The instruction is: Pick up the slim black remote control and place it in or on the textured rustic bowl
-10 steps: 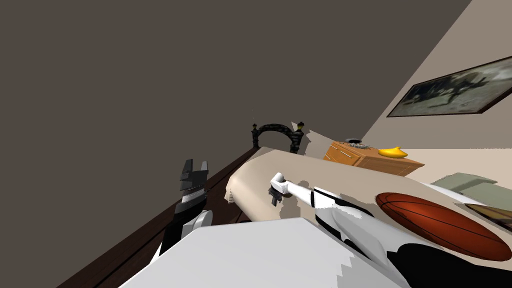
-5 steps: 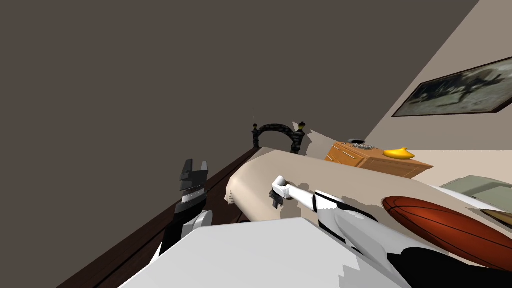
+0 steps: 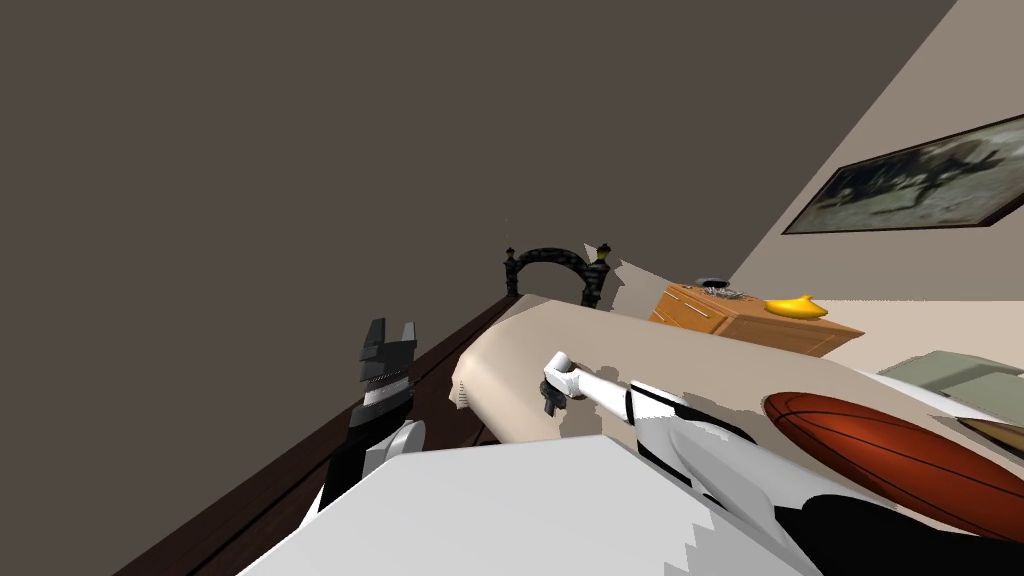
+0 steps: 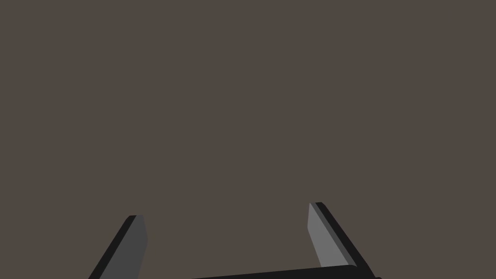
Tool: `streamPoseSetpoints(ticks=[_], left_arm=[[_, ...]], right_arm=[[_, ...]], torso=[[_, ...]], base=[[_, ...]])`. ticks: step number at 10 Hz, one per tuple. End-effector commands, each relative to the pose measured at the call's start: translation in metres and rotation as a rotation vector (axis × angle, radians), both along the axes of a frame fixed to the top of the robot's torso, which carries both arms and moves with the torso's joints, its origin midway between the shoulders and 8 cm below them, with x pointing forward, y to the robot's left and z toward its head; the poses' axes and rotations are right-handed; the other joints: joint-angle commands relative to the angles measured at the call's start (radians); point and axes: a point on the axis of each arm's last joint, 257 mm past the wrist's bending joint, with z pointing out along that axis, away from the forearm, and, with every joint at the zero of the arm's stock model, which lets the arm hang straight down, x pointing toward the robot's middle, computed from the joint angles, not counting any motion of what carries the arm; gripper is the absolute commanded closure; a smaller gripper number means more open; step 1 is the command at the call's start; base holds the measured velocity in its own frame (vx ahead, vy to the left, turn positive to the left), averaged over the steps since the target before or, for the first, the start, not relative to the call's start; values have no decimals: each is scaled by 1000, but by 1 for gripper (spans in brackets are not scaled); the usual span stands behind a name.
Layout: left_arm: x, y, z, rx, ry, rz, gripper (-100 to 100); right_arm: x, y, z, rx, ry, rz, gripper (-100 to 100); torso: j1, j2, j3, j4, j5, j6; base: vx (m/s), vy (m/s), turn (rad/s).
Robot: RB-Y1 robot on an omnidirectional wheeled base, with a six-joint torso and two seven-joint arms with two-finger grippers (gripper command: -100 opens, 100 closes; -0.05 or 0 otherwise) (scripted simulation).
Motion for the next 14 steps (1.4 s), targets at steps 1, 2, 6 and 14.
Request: streamPoseSetpoints(ticks=[1,2,6,14], left_arm=[[0,0,0,0,0,0,0],[0,0,0,0,0,0,0],[0,0,0,0,0,0,0],[0,0,0,0,0,0,0]], right_arm=[[0,0,0,0,0,0,0],[10,5,12,1,-1,3,100],[18,6,18,1,-1,5,0],[49,43,72,118,-50,-32,100]], torso=[[0,0,0,0,0,0],[0,0,0,0,0,0],[0,2,1,0,0,0],[-2,4,3,3,0,1]], base=[[0,0,0],[-28,-8,-35],[-25,-6,-10],[-29,-31,7]])
